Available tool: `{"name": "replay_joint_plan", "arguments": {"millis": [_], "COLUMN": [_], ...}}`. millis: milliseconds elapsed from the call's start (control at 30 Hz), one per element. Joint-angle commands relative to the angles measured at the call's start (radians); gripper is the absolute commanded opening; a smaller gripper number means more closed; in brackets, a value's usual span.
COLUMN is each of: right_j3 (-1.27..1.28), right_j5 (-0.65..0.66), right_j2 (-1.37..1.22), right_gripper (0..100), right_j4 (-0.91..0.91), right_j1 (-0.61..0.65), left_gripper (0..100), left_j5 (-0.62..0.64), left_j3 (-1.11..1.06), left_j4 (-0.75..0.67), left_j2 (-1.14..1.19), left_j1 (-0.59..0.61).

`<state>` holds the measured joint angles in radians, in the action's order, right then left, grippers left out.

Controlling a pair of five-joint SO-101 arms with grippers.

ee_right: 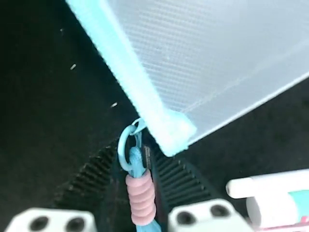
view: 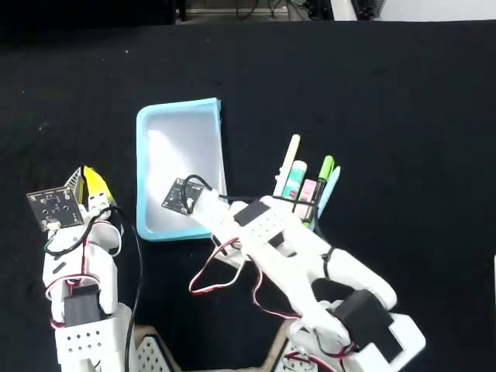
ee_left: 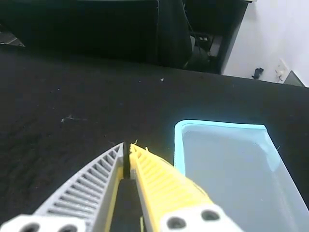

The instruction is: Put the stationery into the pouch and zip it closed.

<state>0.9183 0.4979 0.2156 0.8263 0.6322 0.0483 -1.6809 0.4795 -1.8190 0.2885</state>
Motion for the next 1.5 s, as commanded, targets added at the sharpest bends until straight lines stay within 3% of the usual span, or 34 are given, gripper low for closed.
{"name": "replay_joint_plan", "arguments": {"millis": [0,367,633,833,1067,1200,1467], "right_j3": [-0.045,-0.099,-0.104,-0.096,-0.097,-0.076,0.067], "right_j5": [-0.077,-0.101,0.095,0.118,0.114,0.117,0.118], "right_j2": [0.053,0.140,0.427,0.621,0.745,0.791,0.809], "right_gripper": [1.4,1.0,1.0,1.1,1.1,1.1,1.1], "right_j4": [0.009,0.025,0.038,0.038,0.031,-0.058,-0.367], "right_j1": [-0.009,-0.075,-0.057,0.020,0.068,0.063,0.063], "left_gripper": [3,3,3,3,3,3,3], "left_j5": [0.014,0.014,0.006,0.006,-0.180,-0.227,-0.219], "left_j3": [-0.013,-0.018,-0.018,-0.018,-0.018,-0.018,-0.018], "left_j4": [-0.025,-0.025,-0.017,-0.015,0.041,0.071,0.071], "left_j2": [-0.006,-0.006,-0.005,-0.005,-0.003,-0.003,-0.003], "left_j1": [0.008,-0.002,-0.099,-0.154,-0.285,-0.340,-0.341]}}
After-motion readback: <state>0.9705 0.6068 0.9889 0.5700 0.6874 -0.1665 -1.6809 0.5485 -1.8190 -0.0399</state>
